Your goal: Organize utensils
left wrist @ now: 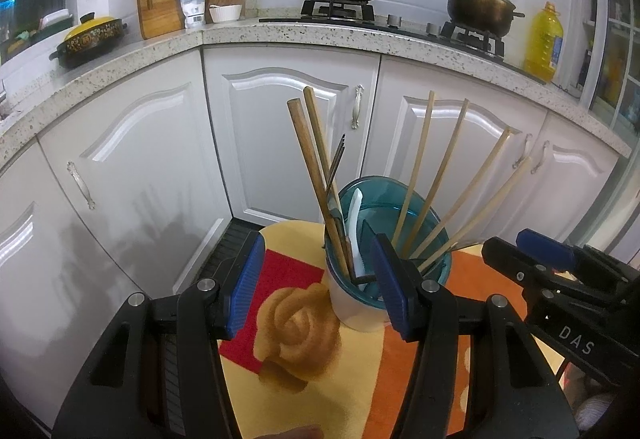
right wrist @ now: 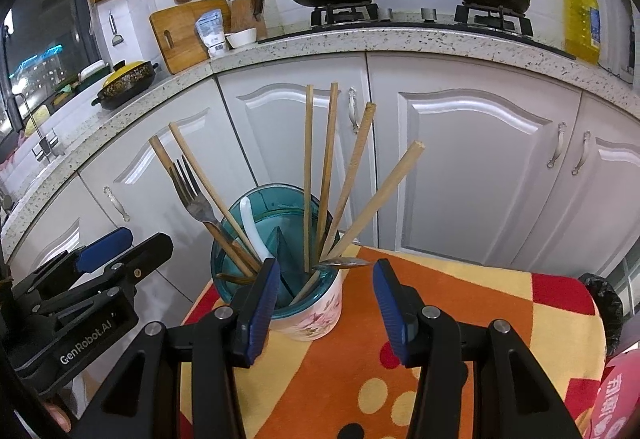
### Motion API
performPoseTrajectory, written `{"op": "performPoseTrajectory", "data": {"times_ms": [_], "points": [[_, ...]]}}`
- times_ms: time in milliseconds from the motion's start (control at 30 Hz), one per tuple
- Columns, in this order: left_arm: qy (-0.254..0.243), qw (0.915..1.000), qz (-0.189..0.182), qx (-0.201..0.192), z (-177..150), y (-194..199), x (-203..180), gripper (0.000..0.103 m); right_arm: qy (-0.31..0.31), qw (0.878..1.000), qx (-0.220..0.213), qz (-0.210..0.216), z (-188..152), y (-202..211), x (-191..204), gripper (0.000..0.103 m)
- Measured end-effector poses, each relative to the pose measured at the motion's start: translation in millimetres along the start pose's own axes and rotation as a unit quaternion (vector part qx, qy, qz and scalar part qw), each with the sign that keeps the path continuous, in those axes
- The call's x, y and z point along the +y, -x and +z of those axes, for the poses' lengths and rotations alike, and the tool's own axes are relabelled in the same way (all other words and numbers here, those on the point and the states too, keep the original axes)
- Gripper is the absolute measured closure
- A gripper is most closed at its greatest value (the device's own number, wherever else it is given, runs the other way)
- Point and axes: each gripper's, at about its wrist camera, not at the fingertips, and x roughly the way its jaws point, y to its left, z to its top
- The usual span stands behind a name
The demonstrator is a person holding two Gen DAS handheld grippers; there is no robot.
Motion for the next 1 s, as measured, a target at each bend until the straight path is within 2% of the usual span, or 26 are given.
{"op": "performPoseTrajectory", "data": {"times_ms": [1000], "points": [[-0.001,0.9997,-0.012,-0.023,12,15,-7,0.048,0.007,1.000,-0.025,-0.016,11,22,0,0.052]]}}
